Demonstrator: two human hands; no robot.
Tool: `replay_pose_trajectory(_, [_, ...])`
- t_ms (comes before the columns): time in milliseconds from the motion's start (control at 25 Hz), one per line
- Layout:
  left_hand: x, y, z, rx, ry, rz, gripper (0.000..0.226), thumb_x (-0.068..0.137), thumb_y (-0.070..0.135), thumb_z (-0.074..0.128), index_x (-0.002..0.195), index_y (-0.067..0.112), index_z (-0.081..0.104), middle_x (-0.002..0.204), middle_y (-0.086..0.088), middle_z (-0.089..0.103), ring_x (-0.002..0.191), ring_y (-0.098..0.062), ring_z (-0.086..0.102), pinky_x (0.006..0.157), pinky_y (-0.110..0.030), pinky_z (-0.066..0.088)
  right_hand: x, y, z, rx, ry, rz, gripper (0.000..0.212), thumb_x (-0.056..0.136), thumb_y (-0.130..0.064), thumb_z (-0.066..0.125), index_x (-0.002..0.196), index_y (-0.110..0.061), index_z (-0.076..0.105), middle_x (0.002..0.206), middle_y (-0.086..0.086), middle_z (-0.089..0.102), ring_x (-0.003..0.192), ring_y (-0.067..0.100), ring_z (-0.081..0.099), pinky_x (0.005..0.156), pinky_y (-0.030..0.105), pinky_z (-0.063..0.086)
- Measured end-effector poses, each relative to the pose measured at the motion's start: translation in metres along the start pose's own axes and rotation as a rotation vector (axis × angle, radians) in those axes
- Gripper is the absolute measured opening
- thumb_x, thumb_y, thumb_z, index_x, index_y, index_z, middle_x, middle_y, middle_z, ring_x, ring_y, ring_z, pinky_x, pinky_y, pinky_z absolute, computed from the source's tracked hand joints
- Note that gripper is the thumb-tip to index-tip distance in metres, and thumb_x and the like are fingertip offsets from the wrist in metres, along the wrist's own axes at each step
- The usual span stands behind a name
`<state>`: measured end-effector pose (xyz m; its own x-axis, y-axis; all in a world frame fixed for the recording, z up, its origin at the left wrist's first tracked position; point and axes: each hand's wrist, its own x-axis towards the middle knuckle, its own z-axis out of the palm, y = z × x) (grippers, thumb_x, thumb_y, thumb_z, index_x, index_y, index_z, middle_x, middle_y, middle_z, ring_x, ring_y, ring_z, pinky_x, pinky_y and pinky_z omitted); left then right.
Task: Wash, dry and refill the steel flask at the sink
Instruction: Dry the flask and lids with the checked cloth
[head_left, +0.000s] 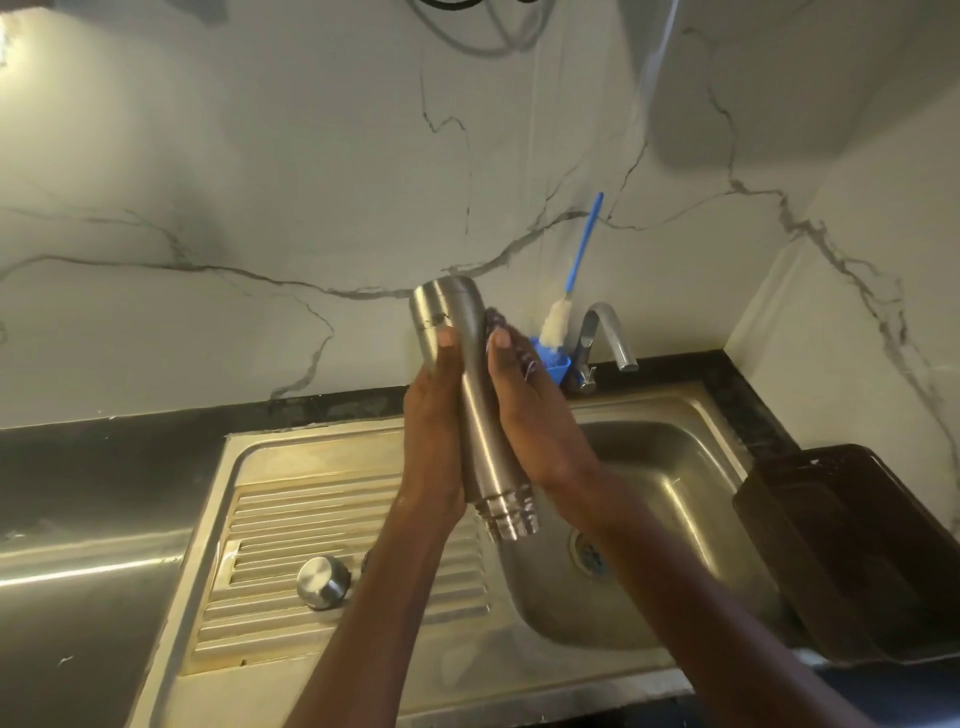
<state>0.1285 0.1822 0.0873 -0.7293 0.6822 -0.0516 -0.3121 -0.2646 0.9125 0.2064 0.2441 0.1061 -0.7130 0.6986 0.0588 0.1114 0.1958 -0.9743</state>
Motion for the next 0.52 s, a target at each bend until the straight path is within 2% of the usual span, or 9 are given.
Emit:
replay_pose_trajectory(80, [0.008,0.005,-0.004,-0.027,0.083,-0.01,0.06,0.093,0.066,0.064,0.126,0.016,0.069,0.118,-0.022,0.074,0.108,-0.042,0.073,0.103,-0.063,0.054,-0.029,0.005,0.002,-0.185,-0.013,-0.049,0.062,0.1,-0.073,0.025,0.153,-0.044,0.034,0.134,-0.008,0.062,0.112,0.006,0.065,0.096,0.031,0.056])
replay_pose_trajectory(120, [0.012,0.004,-0.008,-0.027,0.122,-0.01,0.062,0.089,0.067,0.068,0.124,0.015,0.069,0.117,-0.023,0.074,0.108,-0.043,0.073,0.101,-0.063,0.055,-0.046,0.007,0.003,-0.294,-0.011,-0.114,0.066,0.1,-0.072,0.021,0.158,-0.041,0.026,0.144,-0.008,0.054,0.12,0.004,0.059,0.099,0.024,0.052])
replay_pose_trajectory(160, [0.014,0.002,-0.011,-0.018,0.157,0.006,0.061,0.089,0.065,0.07,0.122,0.013,0.069,0.115,-0.023,0.074,0.107,-0.043,0.073,0.099,-0.063,0.056,-0.059,0.008,0.005,-0.381,-0.015,-0.178,0.071,0.1,-0.072,0.019,0.161,-0.038,0.018,0.154,-0.007,0.042,0.131,0.006,0.052,0.104,0.024,0.048])
replay_pose_trajectory(280, [0.002,-0.005,-0.009,0.02,0.107,0.063,0.044,0.103,0.047,0.059,0.113,0.006,0.071,0.107,-0.02,0.074,0.098,-0.034,0.073,0.092,-0.052,0.058,-0.063,0.01,0.007,-0.546,-0.013,-0.282,0.078,0.098,-0.073,0.017,0.164,-0.037,-0.006,0.172,-0.004,0.001,0.158,0.019,0.015,0.125,0.042,0.028])
replay_pose_trajectory(320, [-0.005,-0.008,-0.008,0.024,0.034,0.051,0.04,0.103,0.042,0.056,0.112,0.006,0.072,0.108,-0.02,0.074,0.099,-0.032,0.072,0.093,-0.049,0.057,-0.052,0.009,0.004,-0.561,0.033,-0.29,0.079,0.099,-0.071,0.021,0.163,-0.039,-0.011,0.172,-0.004,-0.008,0.159,0.02,0.005,0.127,0.045,0.021])
replay_pose_trajectory(360, [-0.013,-0.009,-0.006,0.027,-0.029,0.029,0.037,0.103,0.037,0.054,0.113,0.006,0.073,0.11,-0.02,0.074,0.101,-0.031,0.071,0.094,-0.047,0.055,-0.038,0.004,0.0,-0.525,0.1,-0.292,0.078,0.101,-0.068,0.025,0.163,-0.039,-0.011,0.173,-0.004,-0.01,0.159,0.02,0.003,0.127,0.046,0.021])
replay_pose_trajectory(400, [-0.019,-0.011,-0.004,0.03,-0.075,0.016,0.036,0.105,0.033,0.052,0.115,0.006,0.073,0.111,-0.019,0.074,0.103,-0.03,0.07,0.095,-0.047,0.054,-0.022,-0.003,-0.005,-0.439,0.164,-0.287,0.075,0.103,-0.064,0.029,0.164,-0.037,-0.005,0.173,-0.003,-0.002,0.158,0.019,0.01,0.125,0.047,0.027])
replay_pose_trajectory(440, [-0.024,-0.012,-0.003,0.02,-0.104,0.007,0.036,0.107,0.031,0.05,0.118,0.005,0.072,0.112,-0.019,0.073,0.104,-0.03,0.07,0.095,-0.047,0.054,-0.009,-0.011,-0.012,-0.3,0.199,-0.269,0.071,0.103,-0.063,0.03,0.164,-0.036,0.007,0.171,-0.001,0.014,0.155,0.018,0.023,0.122,0.048,0.035])
replay_pose_trajectory(520, [-0.03,-0.01,0.003,-0.017,-0.114,-0.024,0.048,0.105,0.045,0.05,0.128,0.007,0.067,0.118,-0.017,0.073,0.109,-0.03,0.072,0.097,-0.049,0.056,0.008,-0.019,-0.02,-0.068,0.176,-0.226,0.06,0.101,-0.067,0.03,0.153,-0.038,0.035,0.144,-0.007,0.053,0.134,0.013,0.052,0.109,0.05,0.048])
